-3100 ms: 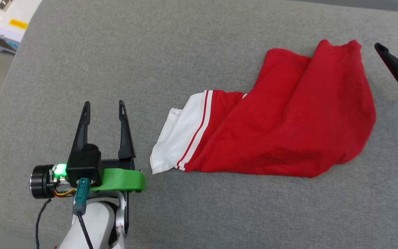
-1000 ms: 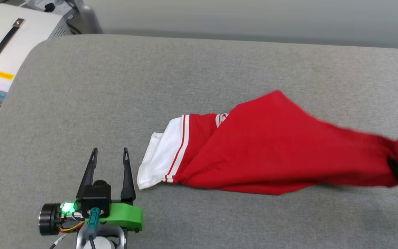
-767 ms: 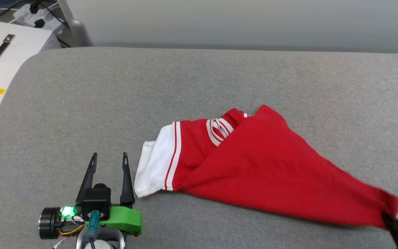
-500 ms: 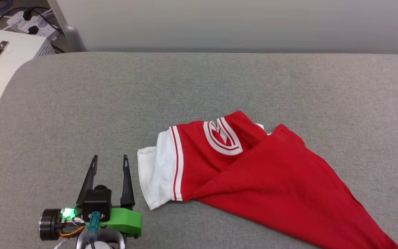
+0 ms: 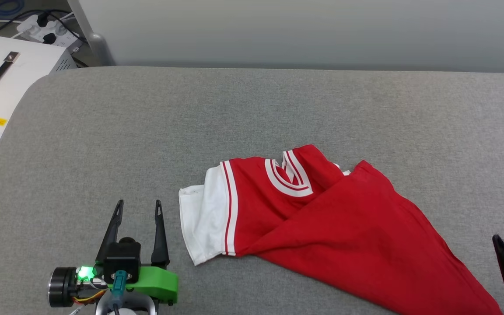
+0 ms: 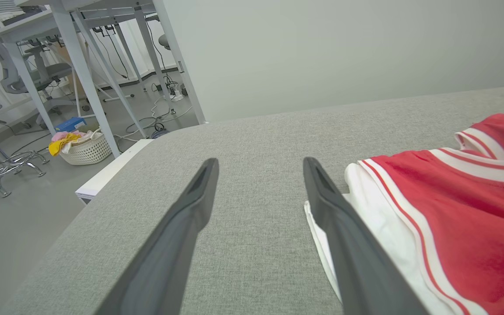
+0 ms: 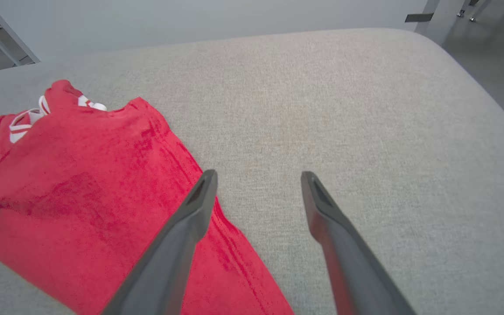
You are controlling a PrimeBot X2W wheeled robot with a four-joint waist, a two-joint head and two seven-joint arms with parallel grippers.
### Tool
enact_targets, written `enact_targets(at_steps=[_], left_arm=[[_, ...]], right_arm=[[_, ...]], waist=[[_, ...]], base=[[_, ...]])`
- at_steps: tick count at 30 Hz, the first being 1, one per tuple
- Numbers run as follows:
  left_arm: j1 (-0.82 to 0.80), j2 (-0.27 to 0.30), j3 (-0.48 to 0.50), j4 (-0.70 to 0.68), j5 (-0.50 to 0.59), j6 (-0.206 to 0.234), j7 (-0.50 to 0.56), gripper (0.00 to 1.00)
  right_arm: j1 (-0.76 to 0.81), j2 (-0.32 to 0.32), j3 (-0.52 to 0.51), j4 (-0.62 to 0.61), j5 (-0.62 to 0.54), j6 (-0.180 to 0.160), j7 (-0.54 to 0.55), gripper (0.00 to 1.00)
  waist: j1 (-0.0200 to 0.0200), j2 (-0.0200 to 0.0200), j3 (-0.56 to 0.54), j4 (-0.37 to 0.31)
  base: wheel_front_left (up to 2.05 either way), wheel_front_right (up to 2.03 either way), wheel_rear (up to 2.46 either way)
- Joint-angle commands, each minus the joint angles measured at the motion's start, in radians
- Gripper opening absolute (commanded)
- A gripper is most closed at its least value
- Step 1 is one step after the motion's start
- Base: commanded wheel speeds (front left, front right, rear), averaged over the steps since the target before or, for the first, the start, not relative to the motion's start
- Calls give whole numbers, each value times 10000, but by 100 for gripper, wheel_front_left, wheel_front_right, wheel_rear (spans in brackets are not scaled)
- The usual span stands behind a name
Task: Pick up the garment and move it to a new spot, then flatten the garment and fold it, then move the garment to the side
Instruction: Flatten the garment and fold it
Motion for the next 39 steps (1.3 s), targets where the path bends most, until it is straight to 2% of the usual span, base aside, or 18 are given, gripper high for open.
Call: enact_targets(at_steps=[1,5,10,15,21,27,30,35,36,39], left_arm=[[92,55,-6,0,76,-22,-57,100],[2,11,-86,-72,99,-16,-57,100],[-280,-64,-223,-130,120,-42,-57,100],[-646,-121,-331,-195,128,-66,-57,100],[-1072,-204,-477,-310,145,-77,-57,100],[-1437,-348,-667,-379,129,-61,-57,100],[-1644,-447,-796,-390,107,-58,-57,100],[-1918,-591,-934,-386,40,-7,-57,100],[-2035,-659,-1003,-384,3,17,-57,100],[-2135,-706,-1064,-361,-13,24,-57,100]], right_arm=[[-339,-139,-62,-365,-192,-6,-51,100],[-1433,-570,134,-1209,-345,-6,123,100],[-3289,-1896,1250,-1711,-469,-6,896,100],[-5554,-3267,3168,-1699,197,-6,2274,100],[-8000,-4296,5801,-1118,1721,-6,4708,100],[-9906,-4569,8033,-280,3048,-6,6741,100],[-10694,-4642,9062,77,3304,-6,7372,100],[-11576,-4484,10429,874,3476,-6,7519,100],[-11878,-4360,11294,1549,3486,-6,7416,100],[-11970,-4298,12080,2261,3546,-6,7232,100]], waist=[[1,-1,29,69],[1,-1,184,218],[1,-1,555,469],[1,-1,1028,726],[1,-1,1576,1065],[1,-1,2166,1441],[1,-1,2517,1672],[1,-1,2965,1969],[1,-1,3196,2095],[1,-1,3345,2184]], base=[[0,0,0],[0,0,0],[0,0,0],[0,0,0],[0,0,0],[0,0,0],[0,0,0],[0,0,0],[0,0,0],[0,0,0]])
